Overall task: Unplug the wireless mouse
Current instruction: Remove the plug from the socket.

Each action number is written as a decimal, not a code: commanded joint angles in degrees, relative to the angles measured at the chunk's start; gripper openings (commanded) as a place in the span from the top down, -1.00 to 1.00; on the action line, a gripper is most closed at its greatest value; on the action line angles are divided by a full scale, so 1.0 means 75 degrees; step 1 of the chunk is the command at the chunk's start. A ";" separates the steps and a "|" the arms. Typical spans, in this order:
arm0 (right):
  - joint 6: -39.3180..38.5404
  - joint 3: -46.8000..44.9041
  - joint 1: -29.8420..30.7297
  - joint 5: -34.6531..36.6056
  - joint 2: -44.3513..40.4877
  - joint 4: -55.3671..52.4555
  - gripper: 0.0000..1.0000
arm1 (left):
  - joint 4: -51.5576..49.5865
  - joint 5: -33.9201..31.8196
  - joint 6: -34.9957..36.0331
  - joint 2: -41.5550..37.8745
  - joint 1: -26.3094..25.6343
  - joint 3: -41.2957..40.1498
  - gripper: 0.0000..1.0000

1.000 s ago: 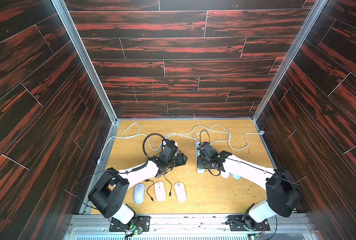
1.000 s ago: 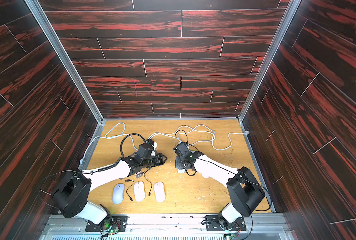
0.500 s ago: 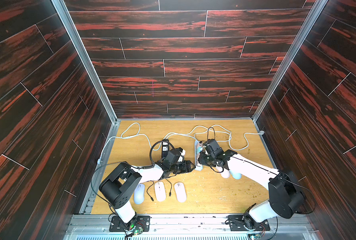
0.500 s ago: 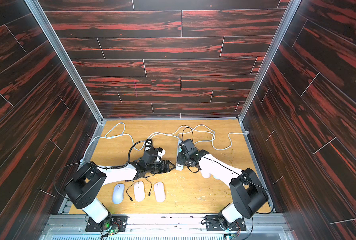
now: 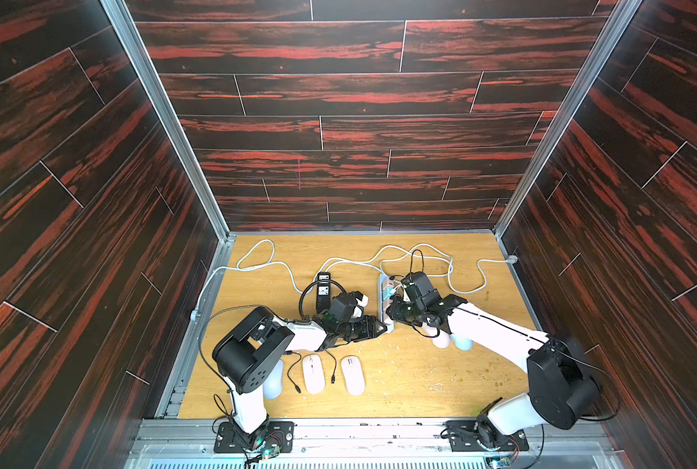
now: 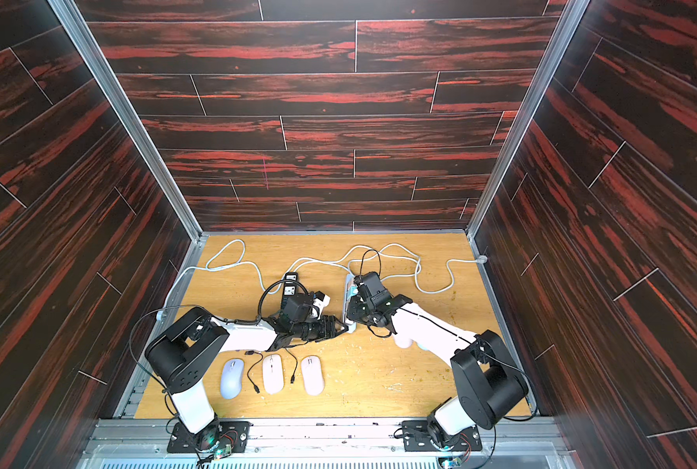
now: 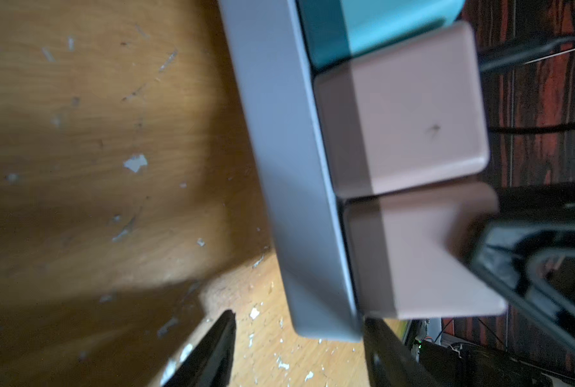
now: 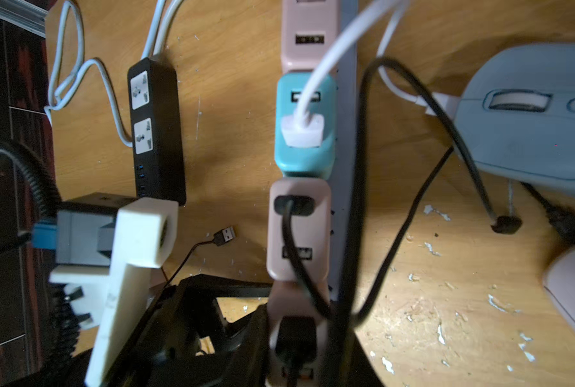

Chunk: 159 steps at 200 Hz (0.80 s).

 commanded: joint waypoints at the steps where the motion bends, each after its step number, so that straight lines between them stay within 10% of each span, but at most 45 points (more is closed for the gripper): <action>1: 0.0013 -0.0034 -0.0019 -0.0299 -0.0345 0.0415 1.00 | 0.0362 0.0074 -0.0026 0.0050 -0.0024 0.0267 -0.19; 159: 0.0118 -0.0312 -0.0099 -0.0384 -0.0732 0.0577 1.00 | 0.0542 -0.0156 -0.0261 0.0058 0.0022 0.0282 0.78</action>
